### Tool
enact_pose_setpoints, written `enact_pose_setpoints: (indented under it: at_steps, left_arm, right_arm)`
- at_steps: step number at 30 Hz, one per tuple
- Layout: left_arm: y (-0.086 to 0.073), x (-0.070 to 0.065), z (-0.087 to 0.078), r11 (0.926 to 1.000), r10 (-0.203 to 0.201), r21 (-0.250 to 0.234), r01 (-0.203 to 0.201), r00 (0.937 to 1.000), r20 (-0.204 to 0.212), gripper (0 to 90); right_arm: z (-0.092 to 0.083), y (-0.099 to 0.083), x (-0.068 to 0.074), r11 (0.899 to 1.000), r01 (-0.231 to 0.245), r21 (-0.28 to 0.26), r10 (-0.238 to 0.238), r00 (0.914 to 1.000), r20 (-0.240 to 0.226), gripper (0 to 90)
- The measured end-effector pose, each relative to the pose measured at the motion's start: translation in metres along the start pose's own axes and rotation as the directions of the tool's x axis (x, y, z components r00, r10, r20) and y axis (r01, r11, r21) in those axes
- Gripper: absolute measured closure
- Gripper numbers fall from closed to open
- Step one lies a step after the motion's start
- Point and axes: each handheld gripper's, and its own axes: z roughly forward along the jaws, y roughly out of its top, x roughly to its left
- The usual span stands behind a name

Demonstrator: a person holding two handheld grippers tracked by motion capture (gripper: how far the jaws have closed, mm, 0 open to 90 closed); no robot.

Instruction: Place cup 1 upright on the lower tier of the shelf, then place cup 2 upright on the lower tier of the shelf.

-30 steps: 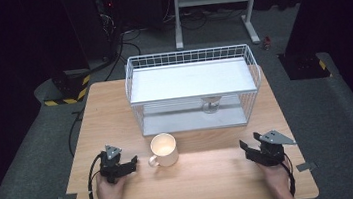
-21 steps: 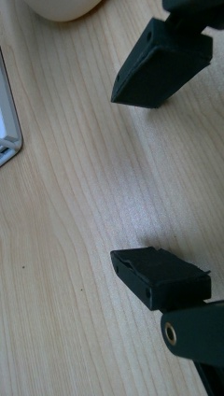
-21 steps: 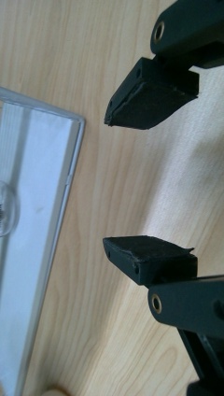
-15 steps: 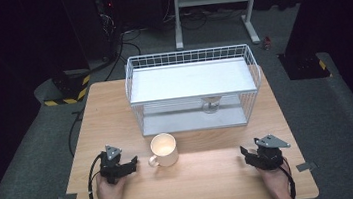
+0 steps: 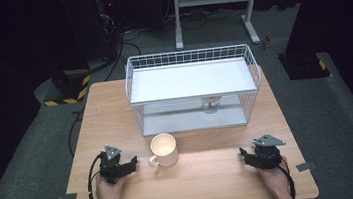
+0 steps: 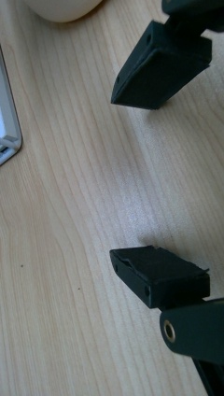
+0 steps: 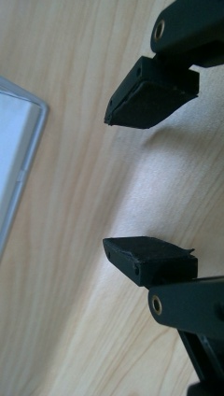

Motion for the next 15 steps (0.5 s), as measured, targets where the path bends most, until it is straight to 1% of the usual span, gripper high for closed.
enact_pose_setpoints:
  at_steps: [1,4,6,8,10,12,14,15]
  left_arm:
    - [-0.0002,-0.0013,0.0001,1.0000,-0.006,-0.002,0.006,1.0000,-0.008,21.0]
    - [-0.0010,-0.0021,-0.0006,0.9999,-0.010,-0.003,0.010,0.9999,-0.009,20.3]
    - [-0.0012,-0.0014,-0.0012,1.0000,-0.008,-0.001,0.008,1.0000,-0.006,20.3]
    - [-0.0019,-0.0012,-0.0014,1.0000,-0.003,-0.005,0.003,1.0000,0.004,20.4]
    - [-0.0021,-0.0006,-0.0027,1.0000,0.000,0.006,0.000,1.0000,0.003,19.4]
    - [-0.0016,-0.0010,-0.0033,0.9996,-0.023,0.014,0.023,0.9997,0.007,15.9]
    - [-0.0019,-0.0016,-0.0051,0.9993,-0.029,0.022,0.029,0.9995,0.012,16.0]
    - [-0.0026,-0.0017,-0.0062,0.9995,-0.025,0.019,0.024,0.9995,0.020,16.0]
  right_arm:
    - [0.0019,0.0007,-0.0001,1.000,0.009,0.028,-0.009,1.0000,0.001,34.0]
    - [0.0033,0.0014,-0.0026,0.999,-0.008,0.037,0.009,0.9996,-0.028,33.8]
    - [0.0044,0.0018,-0.0041,0.998,-0.031,0.045,0.033,0.9986,-0.042,31.5]
    - [0.0045,0.0021,-0.0041,0.998,-0.034,0.047,0.036,0.9985,-0.042,31.3]
    - [0.0047,0.0023,-0.0038,0.998,-0.036,0.048,0.038,0.9984,-0.042,30.5]
    - [0.0061,0.0033,-0.0037,0.998,-0.032,0.048,0.034,0.9985,-0.043,29.6]
    - [0.0068,0.0039,-0.0038,0.998,-0.030,0.048,0.032,0.9986,-0.042,29.5]
    - [0.0068,0.0039,-0.0037,0.998,-0.030,0.049,0.032,0.9986,-0.042,29.5]
